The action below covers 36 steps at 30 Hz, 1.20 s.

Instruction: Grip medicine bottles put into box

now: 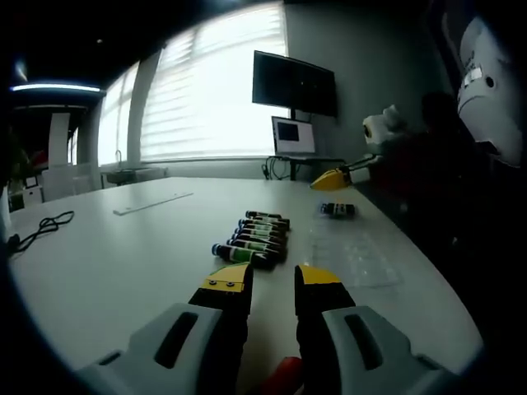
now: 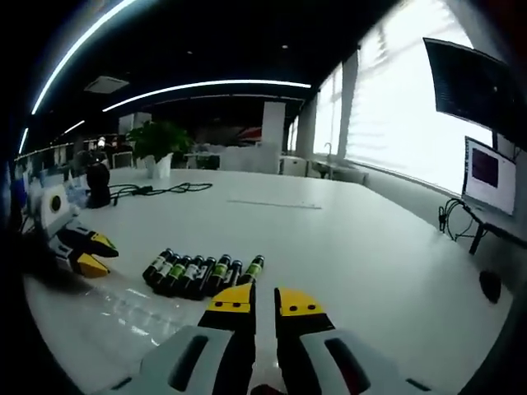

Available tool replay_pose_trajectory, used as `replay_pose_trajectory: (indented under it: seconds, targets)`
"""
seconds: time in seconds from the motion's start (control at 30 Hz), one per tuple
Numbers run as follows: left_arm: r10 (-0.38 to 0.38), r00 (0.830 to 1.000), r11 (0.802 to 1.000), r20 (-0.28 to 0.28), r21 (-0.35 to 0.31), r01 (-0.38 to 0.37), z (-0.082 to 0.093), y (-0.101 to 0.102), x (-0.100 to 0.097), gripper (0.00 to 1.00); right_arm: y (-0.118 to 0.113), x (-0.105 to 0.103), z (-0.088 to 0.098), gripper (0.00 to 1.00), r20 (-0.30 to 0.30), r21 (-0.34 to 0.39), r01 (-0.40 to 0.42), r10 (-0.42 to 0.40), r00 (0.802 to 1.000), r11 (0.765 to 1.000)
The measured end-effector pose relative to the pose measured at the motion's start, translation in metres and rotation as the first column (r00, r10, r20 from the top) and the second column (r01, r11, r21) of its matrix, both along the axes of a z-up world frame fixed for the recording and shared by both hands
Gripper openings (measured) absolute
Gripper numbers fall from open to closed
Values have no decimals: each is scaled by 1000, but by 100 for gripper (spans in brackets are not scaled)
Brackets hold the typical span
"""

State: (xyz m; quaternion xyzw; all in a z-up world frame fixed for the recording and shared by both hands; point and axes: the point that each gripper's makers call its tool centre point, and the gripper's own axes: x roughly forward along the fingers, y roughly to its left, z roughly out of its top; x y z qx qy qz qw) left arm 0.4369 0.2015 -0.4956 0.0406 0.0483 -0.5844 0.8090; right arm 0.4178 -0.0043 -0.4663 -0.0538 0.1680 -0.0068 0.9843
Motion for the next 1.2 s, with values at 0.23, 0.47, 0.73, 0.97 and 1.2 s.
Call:
replay_pose_trajectory:
  seconds: [0.23,0.47,0.73,0.97,1.2]
  targets:
    - [0,1000,1000,-1,0,0,0,1,0,14,0,15,0,5,-22,-28,-23,23,999,999]
    - [-2,1000,1000,-1,0,2,0,0,-1,14,4,33,-8,5,-61,-32,-49,47,997,998]
    - [-3,1000,1000,-1,-1,3,0,0,-1,14,2,54,-14,6,-134,-63,-78,69,989,995]
    - [-3,1000,1000,0,1,3,0,0,0,14,2,63,-13,6,-140,-63,-95,86,987,993]
    - [-2,1000,1000,-1,1,2,0,0,0,14,5,72,-20,6,-179,-80,-120,104,978,990]
